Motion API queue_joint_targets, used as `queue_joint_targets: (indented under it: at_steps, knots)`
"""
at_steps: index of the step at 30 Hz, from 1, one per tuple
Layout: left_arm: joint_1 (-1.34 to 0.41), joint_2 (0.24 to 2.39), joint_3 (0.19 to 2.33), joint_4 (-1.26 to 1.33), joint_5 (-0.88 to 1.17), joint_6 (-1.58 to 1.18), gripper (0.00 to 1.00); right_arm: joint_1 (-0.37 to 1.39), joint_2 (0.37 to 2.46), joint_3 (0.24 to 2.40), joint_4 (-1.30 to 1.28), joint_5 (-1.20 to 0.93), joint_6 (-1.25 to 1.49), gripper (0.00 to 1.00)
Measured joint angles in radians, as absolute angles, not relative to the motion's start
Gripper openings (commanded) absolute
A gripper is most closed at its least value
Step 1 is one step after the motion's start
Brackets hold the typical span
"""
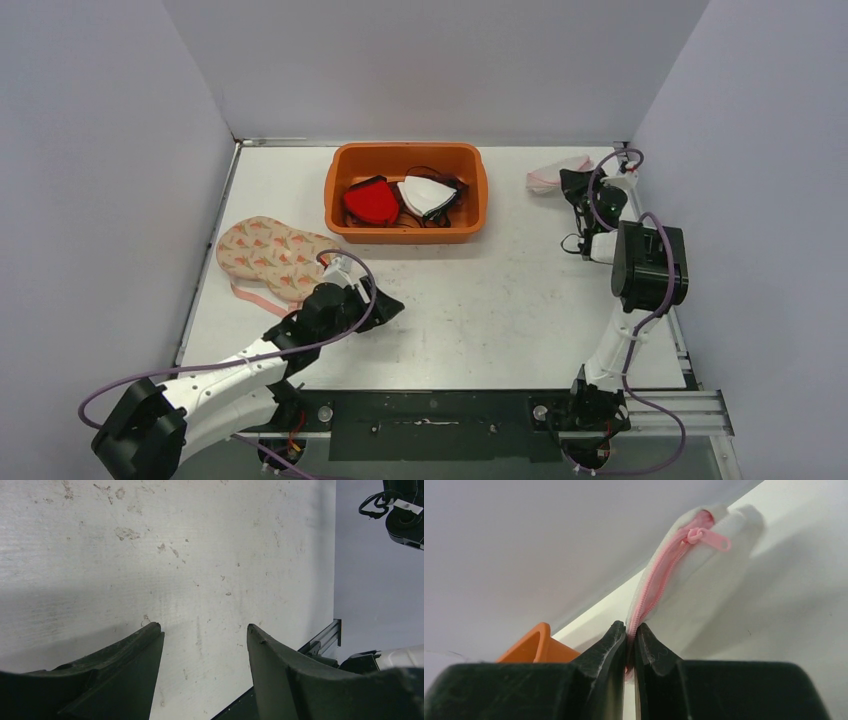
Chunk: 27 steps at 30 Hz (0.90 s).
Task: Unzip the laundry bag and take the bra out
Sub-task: Place the laundry bag at the center of the board.
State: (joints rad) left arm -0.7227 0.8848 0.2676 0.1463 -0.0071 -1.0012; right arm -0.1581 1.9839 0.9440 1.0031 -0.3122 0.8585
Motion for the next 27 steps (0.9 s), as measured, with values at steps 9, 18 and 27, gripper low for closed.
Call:
queue_joint_targets:
  at_steps: [9, 18, 27]
  knots:
    - [-0.723, 0.944, 0.253, 0.231, 0.025, -1.011, 0.60, -0.149, 1.906, 0.817, 0.979, -0.269, 0.789, 0.17]
    - [-0.723, 0.917, 0.234, 0.236, 0.028, -1.016, 0.60, -0.149, 1.755, 0.756, 0.761, -0.132, 0.701, 0.63]
    - [-0.723, 0.909, 0.218, 0.235, 0.032, -1.017, 0.60, -0.104, 1.592, 0.772, 0.510, 0.021, 0.654, 0.59]
